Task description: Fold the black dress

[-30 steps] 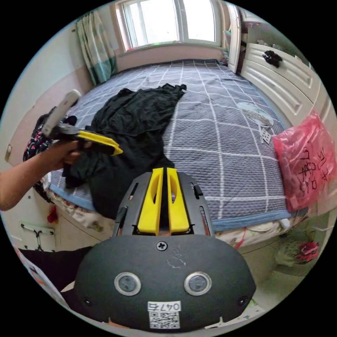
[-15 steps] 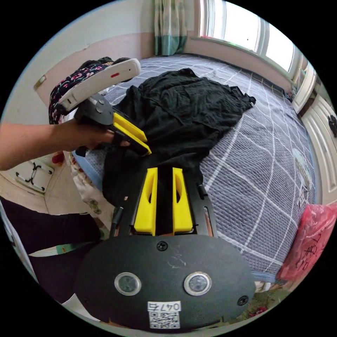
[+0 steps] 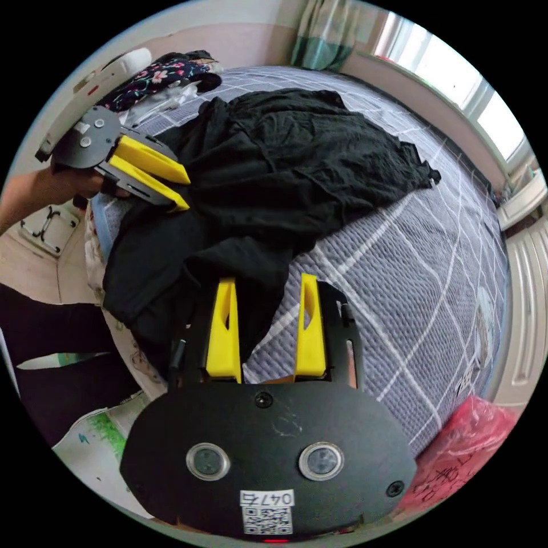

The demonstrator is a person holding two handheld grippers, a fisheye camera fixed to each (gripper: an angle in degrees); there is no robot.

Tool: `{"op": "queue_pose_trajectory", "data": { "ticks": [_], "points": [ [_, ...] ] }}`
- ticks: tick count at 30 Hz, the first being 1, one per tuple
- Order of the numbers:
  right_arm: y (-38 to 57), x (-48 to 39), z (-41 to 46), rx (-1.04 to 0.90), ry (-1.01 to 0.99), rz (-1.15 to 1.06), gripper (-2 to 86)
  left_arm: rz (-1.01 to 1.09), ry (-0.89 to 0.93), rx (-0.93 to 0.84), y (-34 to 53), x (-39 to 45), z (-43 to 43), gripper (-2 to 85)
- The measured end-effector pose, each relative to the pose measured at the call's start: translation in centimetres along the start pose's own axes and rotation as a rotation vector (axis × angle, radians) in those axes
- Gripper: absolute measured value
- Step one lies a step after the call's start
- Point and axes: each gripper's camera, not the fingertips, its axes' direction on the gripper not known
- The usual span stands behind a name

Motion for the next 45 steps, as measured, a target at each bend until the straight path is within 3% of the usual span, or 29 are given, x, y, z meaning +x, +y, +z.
{"op": "queue_pose_trajectory", "data": {
  "ticks": [5,10,15,17,20,23,31,39,45],
  "points": [
    [-1.6,1.6,-0.6,0.113,0.049,-0.005,0.1,-0.028,-0.022,0.026,1.6,-1.2,-1.5,10.5],
    [0.2,6.2,-4.6,0.044,0.063,0.136,-0.1,-0.01,0.015,0.145,3.5,-0.1,-5.3,10.2],
    [2.2,9.6,-6.3,-0.091,0.172,0.237,2.1,0.161,0.216,0.238,4.7,6.6,-8.5,11.2],
    [5.5,10.5,-5.5,-0.157,0.088,0.37,4.8,0.19,0.201,0.231,4.9,8.5,-8.6,11.9],
    [10.2,8.8,-6.3,-0.028,-0.158,0.588,7.8,0.148,0.222,0.228,4.9,7.8,-8.6,12.1],
    [13.1,4.9,-5.8,0.008,-0.236,0.752,8.5,0.104,0.283,0.217,4.7,4.9,-8.1,11.7],
    [12.3,0.5,-2.8,0.037,-0.208,1.03,0.4,0.171,0.276,0.038,3.9,4.1,-1.1,10.6],
    [9.6,-1.1,-9.3,0.131,-0.042,1.009,-0.4,0.143,0.437,0.097,4.9,1.8,-2.7,8.5],
    [-1.4,-6.1,-10.3,0.108,0.191,0.587,-0.4,0.019,0.297,0.187,8.2,-9.7,-10.0,8.5]
  ]
}}
